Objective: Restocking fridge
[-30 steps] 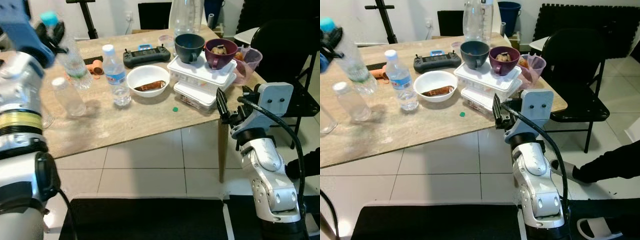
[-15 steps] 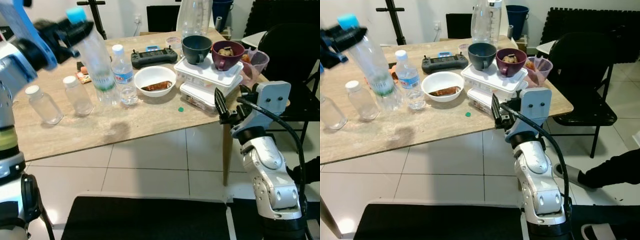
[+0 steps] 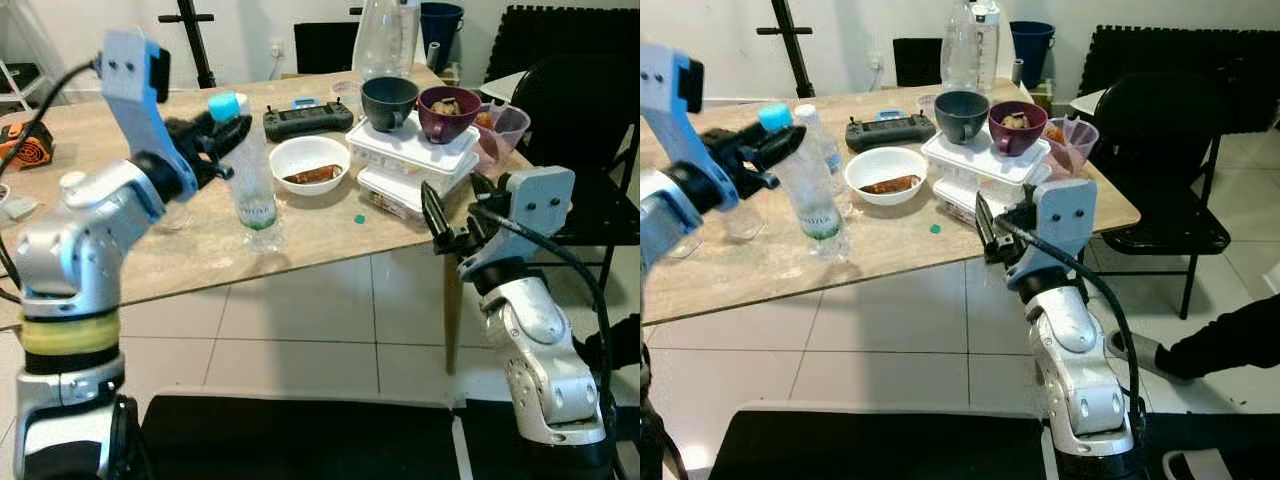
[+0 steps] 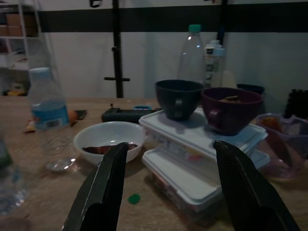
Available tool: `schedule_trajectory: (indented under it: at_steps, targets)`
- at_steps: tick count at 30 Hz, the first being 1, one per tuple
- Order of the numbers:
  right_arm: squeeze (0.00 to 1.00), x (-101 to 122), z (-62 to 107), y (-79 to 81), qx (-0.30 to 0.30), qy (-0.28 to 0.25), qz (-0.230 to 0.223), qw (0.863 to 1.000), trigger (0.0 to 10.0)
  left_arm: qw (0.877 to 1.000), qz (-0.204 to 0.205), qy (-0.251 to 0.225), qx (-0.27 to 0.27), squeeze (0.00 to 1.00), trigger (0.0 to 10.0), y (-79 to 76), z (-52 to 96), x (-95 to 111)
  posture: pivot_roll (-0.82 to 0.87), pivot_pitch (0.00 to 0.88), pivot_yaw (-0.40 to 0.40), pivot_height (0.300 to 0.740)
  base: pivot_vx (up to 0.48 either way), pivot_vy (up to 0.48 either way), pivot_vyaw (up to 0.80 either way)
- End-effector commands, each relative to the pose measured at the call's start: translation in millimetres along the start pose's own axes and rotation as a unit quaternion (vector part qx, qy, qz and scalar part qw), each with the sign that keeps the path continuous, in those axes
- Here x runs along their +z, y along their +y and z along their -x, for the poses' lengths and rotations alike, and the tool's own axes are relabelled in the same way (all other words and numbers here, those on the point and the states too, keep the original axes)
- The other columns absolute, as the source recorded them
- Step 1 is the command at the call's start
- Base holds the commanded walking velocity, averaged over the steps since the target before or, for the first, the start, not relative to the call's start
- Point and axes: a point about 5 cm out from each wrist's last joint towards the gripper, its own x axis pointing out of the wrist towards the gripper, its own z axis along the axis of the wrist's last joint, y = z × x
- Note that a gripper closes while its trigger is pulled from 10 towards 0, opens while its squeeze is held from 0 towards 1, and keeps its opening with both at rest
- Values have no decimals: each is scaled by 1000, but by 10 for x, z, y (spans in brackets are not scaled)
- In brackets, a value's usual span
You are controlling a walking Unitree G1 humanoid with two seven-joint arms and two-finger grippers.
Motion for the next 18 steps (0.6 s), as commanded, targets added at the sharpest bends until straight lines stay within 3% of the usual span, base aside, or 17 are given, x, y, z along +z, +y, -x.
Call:
schedule_trajectory:
  at_steps: [1, 10, 13, 18]
  targets:
    - [0, 0, 33, 95, 23, 2, -2, 1000, 10000, 1000, -8, -16, 17, 0, 10000, -29, -80, -59, -94, 148, 30, 721, 0, 0, 0]
    - [0, -10, 3, 155, 38, 2, -7, 999, 10000, 997, -21, -22, 68, 0, 10000, 55, -282, -171, -88, 153, 22, 721, 0, 0, 0]
    - [0, -30, 11, 166, 40, 6, -10, 999, 10000, 997, -14, -15, 78, 0, 10000, 18, -417, -289, -94, 155, 17, 721, 0, 0, 0]
    - [0, -35, 20, 172, 42, 7, -11, 999, 10000, 997, -15, -17, 67, 0, 10000, -43, -471, -317, -93, 154, 14, 721, 0, 0, 0]
